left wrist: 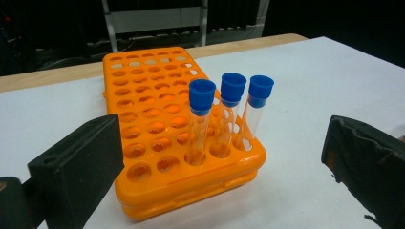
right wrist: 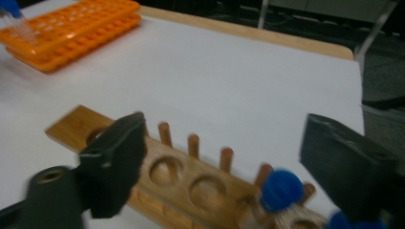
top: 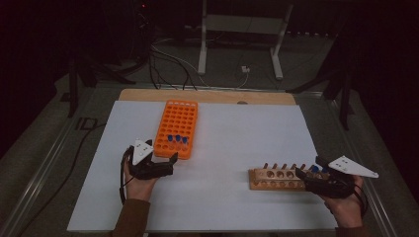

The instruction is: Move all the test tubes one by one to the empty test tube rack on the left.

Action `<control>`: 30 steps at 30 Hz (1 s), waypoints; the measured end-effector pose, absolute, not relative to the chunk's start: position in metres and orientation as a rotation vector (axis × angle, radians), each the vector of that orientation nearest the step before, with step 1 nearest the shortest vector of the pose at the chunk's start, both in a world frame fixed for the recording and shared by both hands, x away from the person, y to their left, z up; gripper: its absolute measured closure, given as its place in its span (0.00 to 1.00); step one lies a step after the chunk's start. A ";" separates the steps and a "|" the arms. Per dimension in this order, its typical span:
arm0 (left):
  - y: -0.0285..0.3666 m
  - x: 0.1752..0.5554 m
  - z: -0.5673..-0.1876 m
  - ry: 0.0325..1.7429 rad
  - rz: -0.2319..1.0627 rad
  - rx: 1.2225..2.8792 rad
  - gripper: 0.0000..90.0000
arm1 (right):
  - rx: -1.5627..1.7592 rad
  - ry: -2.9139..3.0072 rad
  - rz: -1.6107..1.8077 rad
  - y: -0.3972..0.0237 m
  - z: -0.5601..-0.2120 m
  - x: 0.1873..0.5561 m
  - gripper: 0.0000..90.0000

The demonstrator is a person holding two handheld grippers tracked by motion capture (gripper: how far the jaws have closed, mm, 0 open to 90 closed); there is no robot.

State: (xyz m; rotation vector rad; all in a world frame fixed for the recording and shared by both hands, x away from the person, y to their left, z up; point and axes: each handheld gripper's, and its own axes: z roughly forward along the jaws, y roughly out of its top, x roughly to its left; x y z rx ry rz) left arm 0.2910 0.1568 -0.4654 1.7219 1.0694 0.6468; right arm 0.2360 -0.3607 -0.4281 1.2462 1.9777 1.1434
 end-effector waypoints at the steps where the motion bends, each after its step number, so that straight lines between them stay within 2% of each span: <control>1: 0.157 0.291 -0.465 1.069 0.646 1.722 0.01 | 1.251 1.980 1.136 -0.363 -0.430 0.235 0.23; 4: 0.156 0.291 -0.465 1.068 0.648 1.723 0.01 | 1.242 1.996 1.131 -0.366 -0.433 0.232 0.40; 7: 0.156 0.291 -0.466 1.068 0.647 1.725 0.01 | 1.227 2.008 1.117 -0.366 -0.436 0.230 0.52; 12: 0.155 0.291 -0.466 1.066 0.645 1.725 0.01 | 1.225 1.997 1.078 -0.367 -0.440 0.229 0.67; 20: 0.155 0.291 -0.466 1.063 0.644 1.728 0.01 | 1.247 1.996 1.029 -0.373 -0.449 0.226 0.83; 30: 0.154 0.291 -0.466 1.061 0.640 1.729 0.01 | 1.268 1.998 1.026 -0.377 -0.452 0.227 0.84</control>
